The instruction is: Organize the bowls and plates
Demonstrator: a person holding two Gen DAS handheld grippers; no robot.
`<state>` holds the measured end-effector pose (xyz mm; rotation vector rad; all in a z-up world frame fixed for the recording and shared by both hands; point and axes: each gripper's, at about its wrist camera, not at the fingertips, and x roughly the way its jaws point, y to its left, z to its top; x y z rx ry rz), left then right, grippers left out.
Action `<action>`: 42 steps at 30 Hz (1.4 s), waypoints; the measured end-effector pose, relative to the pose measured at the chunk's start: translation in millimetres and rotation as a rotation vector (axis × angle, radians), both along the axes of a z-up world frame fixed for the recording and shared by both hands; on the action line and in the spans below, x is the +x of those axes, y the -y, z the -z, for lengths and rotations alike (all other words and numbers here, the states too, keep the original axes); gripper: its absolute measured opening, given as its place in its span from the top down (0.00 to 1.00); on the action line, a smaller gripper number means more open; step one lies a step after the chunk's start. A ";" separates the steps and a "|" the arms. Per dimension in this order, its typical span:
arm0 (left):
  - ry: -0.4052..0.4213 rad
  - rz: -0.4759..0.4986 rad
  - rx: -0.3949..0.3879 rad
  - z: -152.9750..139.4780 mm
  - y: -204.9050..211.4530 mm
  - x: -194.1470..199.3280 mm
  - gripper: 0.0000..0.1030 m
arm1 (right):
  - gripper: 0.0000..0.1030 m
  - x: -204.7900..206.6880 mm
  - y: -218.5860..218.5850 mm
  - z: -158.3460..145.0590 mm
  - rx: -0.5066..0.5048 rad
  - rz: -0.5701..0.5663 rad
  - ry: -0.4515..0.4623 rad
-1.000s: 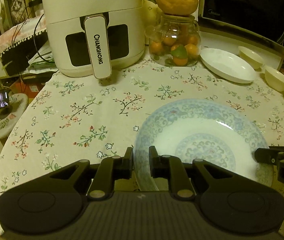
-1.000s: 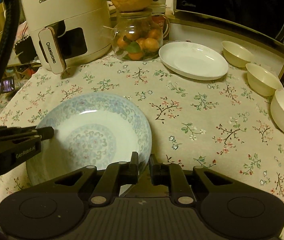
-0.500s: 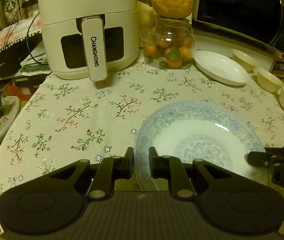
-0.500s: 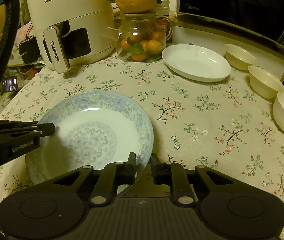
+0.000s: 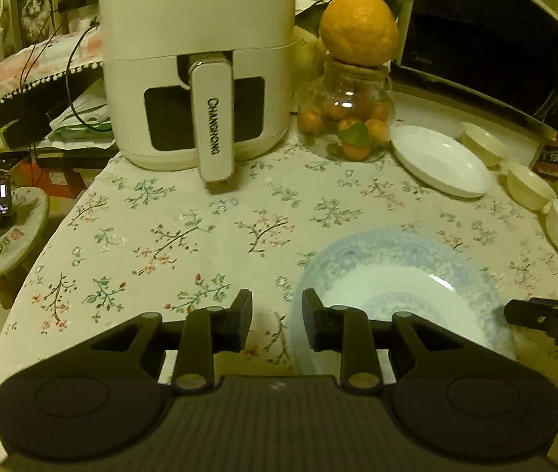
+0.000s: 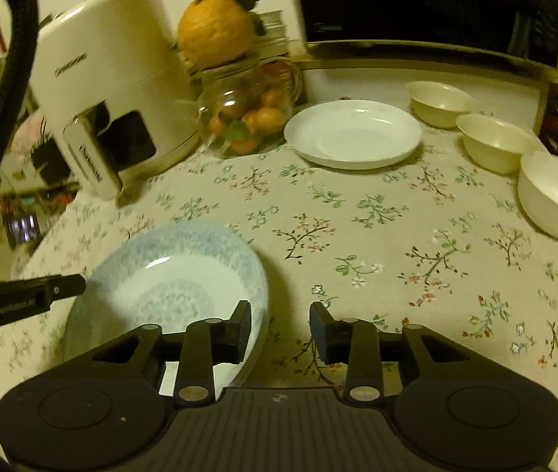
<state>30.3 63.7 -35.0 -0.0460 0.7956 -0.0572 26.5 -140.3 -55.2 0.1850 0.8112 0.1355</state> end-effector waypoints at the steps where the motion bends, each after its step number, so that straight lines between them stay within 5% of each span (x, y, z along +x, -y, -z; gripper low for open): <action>1: -0.001 0.002 -0.004 -2.5 1.2 -0.2 0.64 | 0.63 -0.6 2.1 0.0 0.006 0.008 0.000; 4: 0.006 0.004 -0.026 -10.3 5.8 0.1 0.35 | 0.55 -2.0 8.5 0.0 0.018 0.032 0.001; 8: 0.020 0.011 -0.041 -18.8 15.4 5.3 0.29 | 0.31 -3.8 24.1 -1.8 0.054 0.069 -0.002; 16: 0.051 0.014 -0.025 -30.3 43.4 25.6 0.05 | 0.20 -0.1 63.9 -7.5 0.107 0.195 -0.023; 23: 0.037 0.039 0.044 -30.5 73.6 38.9 0.03 | 0.12 -1.4 83.2 -10.7 0.078 0.227 -0.002; 42: 0.005 0.079 0.044 -27.8 114.0 60.3 0.01 | 0.03 0.6 114.9 -12.3 -0.119 0.281 0.005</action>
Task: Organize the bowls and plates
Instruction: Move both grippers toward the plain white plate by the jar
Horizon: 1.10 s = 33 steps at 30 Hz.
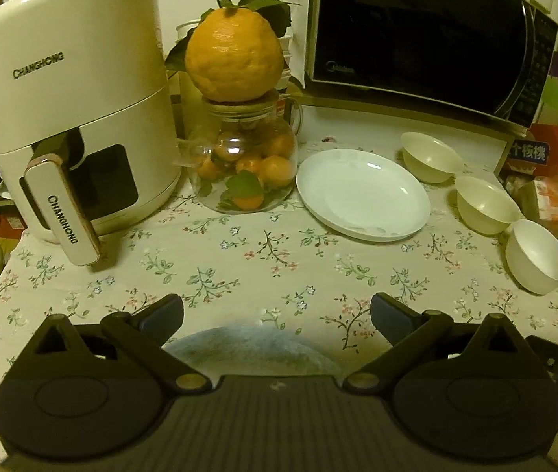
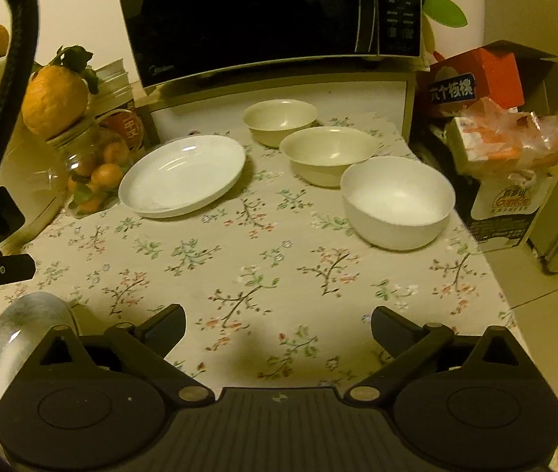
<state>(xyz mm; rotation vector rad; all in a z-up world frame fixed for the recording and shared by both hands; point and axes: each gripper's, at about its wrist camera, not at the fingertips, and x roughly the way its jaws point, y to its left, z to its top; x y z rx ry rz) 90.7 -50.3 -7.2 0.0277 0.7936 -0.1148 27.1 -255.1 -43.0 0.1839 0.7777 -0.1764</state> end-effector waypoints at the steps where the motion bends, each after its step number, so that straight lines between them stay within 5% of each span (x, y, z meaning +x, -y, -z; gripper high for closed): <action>1: -0.005 -0.001 0.001 1.0 1.9 1.7 0.01 | 0.03 0.1 2.3 -0.6 -0.008 0.003 0.002; 17: -0.042 -0.018 -0.018 12.3 18.5 45.4 0.01 | 0.03 31.2 21.0 8.1 0.087 0.014 0.019; 24: -0.055 -0.047 -0.041 21.6 20.9 70.8 0.03 | 0.04 60.8 18.0 9.7 0.046 -0.013 0.030; 33: -0.111 -0.119 -0.067 37.4 26.7 122.5 0.15 | 0.13 124.4 20.5 14.9 0.125 -0.040 0.035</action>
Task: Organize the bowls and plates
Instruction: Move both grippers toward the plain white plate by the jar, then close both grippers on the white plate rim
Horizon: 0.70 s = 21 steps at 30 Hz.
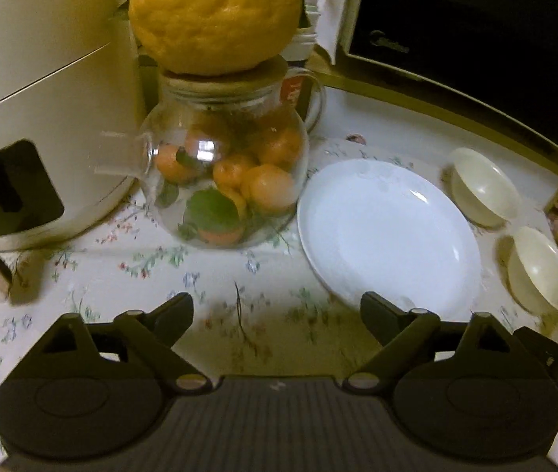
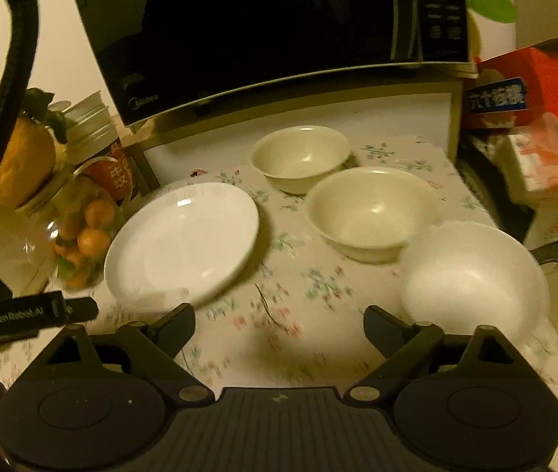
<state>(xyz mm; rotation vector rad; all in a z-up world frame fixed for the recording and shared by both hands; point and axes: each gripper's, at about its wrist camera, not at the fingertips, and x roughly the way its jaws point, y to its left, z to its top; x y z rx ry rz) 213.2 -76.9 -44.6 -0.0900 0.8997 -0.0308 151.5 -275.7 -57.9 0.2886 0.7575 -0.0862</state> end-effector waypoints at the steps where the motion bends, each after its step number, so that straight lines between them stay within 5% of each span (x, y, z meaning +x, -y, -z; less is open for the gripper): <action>1: 0.005 -0.001 0.008 0.7 1.8 4.4 0.16 | 0.14 7.2 0.0 1.5 0.010 -0.004 -0.005; 13: -0.014 0.013 0.020 18.9 13.3 42.5 0.50 | 0.33 70.8 1.6 15.7 0.064 -0.010 -0.039; 21: -0.005 0.040 -0.009 30.1 19.9 52.9 0.69 | 0.58 90.6 -1.1 28.4 0.082 -0.012 -0.061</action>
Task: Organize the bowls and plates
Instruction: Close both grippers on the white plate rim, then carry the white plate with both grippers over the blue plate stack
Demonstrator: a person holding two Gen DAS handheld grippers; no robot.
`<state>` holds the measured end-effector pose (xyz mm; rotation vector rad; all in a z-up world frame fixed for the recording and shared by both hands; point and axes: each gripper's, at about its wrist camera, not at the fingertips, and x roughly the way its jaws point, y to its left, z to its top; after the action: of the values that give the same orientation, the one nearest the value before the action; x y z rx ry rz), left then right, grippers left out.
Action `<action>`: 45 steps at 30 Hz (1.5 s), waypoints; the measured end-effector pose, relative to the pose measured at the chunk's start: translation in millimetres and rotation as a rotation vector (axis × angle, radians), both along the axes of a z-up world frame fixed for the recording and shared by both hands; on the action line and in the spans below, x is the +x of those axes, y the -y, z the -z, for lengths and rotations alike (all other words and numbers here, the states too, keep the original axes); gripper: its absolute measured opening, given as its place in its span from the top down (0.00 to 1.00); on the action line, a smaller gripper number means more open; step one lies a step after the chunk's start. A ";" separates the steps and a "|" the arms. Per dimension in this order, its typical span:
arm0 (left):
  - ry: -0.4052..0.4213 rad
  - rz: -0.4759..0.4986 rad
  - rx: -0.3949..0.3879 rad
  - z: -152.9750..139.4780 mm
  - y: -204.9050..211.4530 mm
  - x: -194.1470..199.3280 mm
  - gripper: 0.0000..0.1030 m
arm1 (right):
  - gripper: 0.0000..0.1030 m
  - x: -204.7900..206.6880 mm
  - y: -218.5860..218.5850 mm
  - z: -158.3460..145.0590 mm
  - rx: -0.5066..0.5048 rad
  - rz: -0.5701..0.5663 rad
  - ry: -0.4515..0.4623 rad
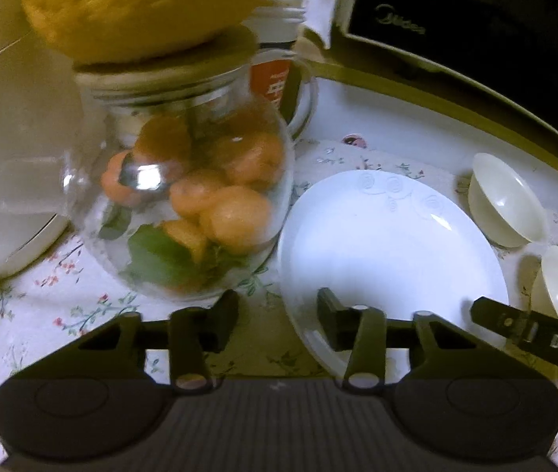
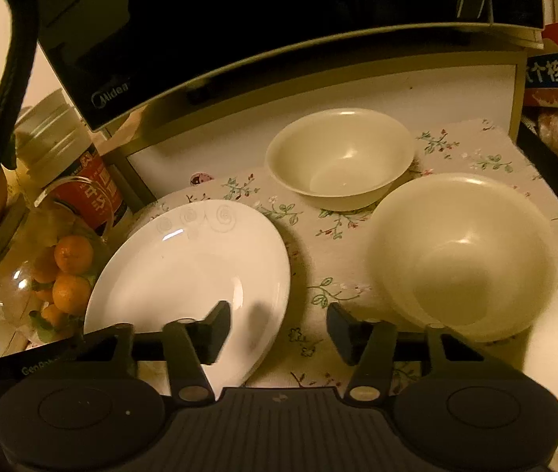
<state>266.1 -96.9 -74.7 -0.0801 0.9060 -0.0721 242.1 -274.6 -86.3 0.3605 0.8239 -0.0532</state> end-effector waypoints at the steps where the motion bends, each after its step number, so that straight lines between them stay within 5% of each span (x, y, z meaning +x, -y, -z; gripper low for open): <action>1: 0.007 0.009 -0.001 1.2 1.7 3.2 0.75 | 0.60 1.2 0.8 2.2 0.005 0.001 -0.002; 3: 0.010 0.015 -0.029 1.7 1.9 6.2 0.86 | 0.67 3.7 1.8 5.6 0.022 0.001 -0.005; 9: 0.028 0.029 -0.044 4.8 1.3 7.6 0.88 | 0.86 8.0 2.4 9.3 0.042 -0.008 0.005; 28: 0.069 0.066 -0.108 -25.8 -19.5 -31.3 0.94 | 0.89 -24.2 -6.1 -11.7 -0.004 -0.034 0.045; 45: 0.136 0.080 -0.098 -75.1 -36.9 -117.8 0.94 | 0.88 -101.8 -26.4 -61.0 -0.018 -0.083 0.088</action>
<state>148.3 -60.0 0.4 -0.1286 0.7692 -0.1944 140.2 -248.1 -25.3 0.3097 0.7499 0.0323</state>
